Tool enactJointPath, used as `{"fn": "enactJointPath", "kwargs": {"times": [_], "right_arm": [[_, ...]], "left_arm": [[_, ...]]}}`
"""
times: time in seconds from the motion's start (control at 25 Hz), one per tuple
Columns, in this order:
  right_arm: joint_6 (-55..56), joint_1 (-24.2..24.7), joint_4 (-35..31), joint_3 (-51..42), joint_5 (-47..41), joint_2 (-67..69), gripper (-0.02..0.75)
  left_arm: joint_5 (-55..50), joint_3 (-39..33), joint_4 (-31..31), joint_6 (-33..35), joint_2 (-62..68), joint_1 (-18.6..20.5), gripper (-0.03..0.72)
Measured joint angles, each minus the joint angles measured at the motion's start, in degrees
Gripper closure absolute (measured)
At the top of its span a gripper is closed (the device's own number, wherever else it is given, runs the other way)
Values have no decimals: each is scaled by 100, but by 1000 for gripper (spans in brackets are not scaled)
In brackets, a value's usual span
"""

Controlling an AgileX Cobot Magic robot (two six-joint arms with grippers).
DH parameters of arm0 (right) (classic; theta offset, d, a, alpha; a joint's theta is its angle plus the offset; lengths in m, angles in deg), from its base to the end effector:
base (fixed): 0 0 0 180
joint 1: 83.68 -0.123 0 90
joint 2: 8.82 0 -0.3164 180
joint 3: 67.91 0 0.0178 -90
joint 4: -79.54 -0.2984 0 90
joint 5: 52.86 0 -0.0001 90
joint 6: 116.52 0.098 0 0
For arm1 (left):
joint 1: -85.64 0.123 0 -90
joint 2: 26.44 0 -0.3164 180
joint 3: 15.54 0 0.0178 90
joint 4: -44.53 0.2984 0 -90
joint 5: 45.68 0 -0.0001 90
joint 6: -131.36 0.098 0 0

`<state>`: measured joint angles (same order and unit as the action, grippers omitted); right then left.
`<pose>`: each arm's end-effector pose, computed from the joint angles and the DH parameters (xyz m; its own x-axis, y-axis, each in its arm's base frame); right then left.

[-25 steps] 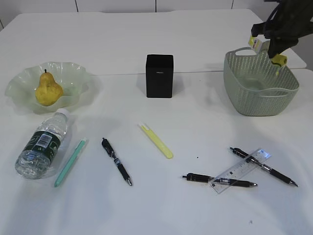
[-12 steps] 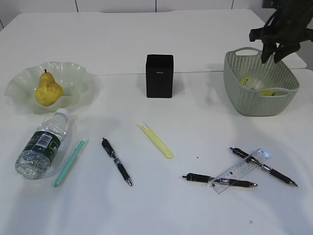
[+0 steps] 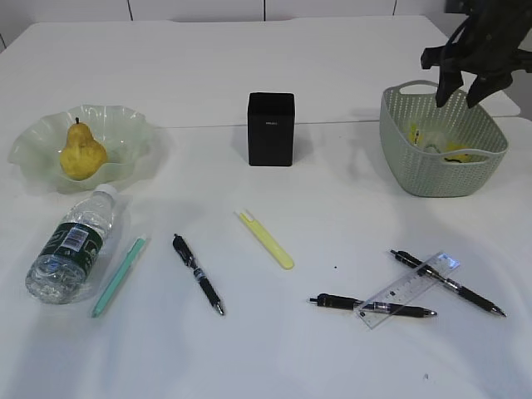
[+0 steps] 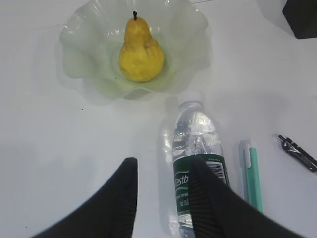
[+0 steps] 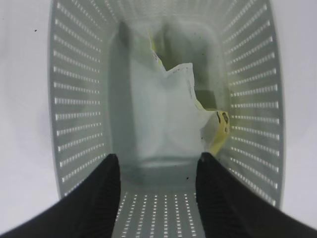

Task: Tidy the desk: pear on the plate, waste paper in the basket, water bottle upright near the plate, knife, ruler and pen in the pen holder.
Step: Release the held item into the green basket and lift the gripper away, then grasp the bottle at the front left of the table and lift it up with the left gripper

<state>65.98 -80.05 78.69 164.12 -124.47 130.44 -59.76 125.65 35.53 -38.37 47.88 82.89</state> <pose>0.5711 -0.0349 0.2703 -0.9268 0.1072 -0.3599 0.1031 0.9942 0.0305 0.2735 -0.0169 0.2677 -0.5994 0.0556 -0.7985 0.0944 0.9955 -0.0015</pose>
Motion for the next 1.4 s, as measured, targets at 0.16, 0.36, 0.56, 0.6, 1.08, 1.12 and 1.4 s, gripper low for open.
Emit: {"fn": "enactJointPath", "kwargs": {"times": [0.16,0.36,0.56,0.6,1.08,1.12,1.4], "right_arm": [[0,0,-52,0,0,-156,333],[0,0,-181,0,0,-700,333],[-18,0,-87,-81,0,-1261,333],[-18,0,-16,-168,0,-1339,333],[-147,0,308,-2770,2249,-2303,333],[-167,0,312,-3172,2564,-2547,333],[-177,0,558,-5924,4978,-3984,333]], "left_arm": [[-13,0,0,0,0,0,445],[-26,0,0,0,0,0,445],[-28,0,-11,0,0,0,445],[-38,0,-27,0,0,0,445],[-53,0,-184,0,0,0,445],[-53,0,-194,0,0,0,445],[-53,0,-194,0,0,0,445]]}}
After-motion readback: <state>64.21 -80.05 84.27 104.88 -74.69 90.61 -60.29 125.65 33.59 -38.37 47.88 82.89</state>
